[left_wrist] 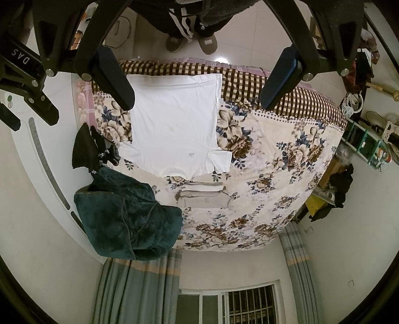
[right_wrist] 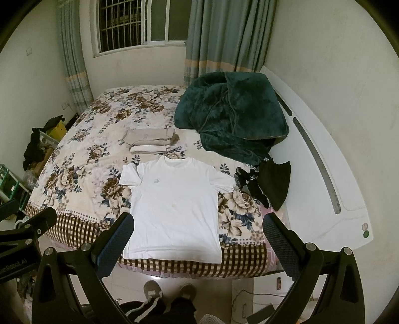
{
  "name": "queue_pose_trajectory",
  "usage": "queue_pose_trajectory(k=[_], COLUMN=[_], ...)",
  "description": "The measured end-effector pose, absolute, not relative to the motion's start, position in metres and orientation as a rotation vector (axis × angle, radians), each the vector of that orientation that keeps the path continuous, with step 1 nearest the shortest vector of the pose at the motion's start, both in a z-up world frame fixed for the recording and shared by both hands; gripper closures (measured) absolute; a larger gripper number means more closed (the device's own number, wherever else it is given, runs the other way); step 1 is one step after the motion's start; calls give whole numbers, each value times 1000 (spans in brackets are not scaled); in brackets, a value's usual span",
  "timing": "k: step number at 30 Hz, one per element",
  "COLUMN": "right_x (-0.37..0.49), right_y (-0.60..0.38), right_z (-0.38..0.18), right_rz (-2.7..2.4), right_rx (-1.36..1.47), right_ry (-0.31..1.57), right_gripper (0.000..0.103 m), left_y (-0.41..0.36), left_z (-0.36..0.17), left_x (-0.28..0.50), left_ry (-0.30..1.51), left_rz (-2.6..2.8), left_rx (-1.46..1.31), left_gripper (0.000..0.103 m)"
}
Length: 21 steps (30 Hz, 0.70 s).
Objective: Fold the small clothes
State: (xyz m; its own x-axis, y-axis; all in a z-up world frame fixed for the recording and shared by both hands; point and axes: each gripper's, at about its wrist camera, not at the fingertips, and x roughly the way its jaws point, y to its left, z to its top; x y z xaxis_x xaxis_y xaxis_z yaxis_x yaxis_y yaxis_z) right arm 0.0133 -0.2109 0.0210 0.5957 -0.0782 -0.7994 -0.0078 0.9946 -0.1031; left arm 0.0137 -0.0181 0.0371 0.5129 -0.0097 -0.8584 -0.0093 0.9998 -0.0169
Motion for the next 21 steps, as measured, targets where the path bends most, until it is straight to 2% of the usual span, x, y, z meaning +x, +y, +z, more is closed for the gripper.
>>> queue_pose_trajectory(k=[21], right_x=[10], right_y=[-209], right_z=[31], right_rz=[-23], right_rx=[-101], right_ry=[899], right_gripper=[0], left_y=[-10], left_z=[48], left_x=[24], left_ry=[1002], left_rz=[6], left_rx=[-42], left_gripper=[0])
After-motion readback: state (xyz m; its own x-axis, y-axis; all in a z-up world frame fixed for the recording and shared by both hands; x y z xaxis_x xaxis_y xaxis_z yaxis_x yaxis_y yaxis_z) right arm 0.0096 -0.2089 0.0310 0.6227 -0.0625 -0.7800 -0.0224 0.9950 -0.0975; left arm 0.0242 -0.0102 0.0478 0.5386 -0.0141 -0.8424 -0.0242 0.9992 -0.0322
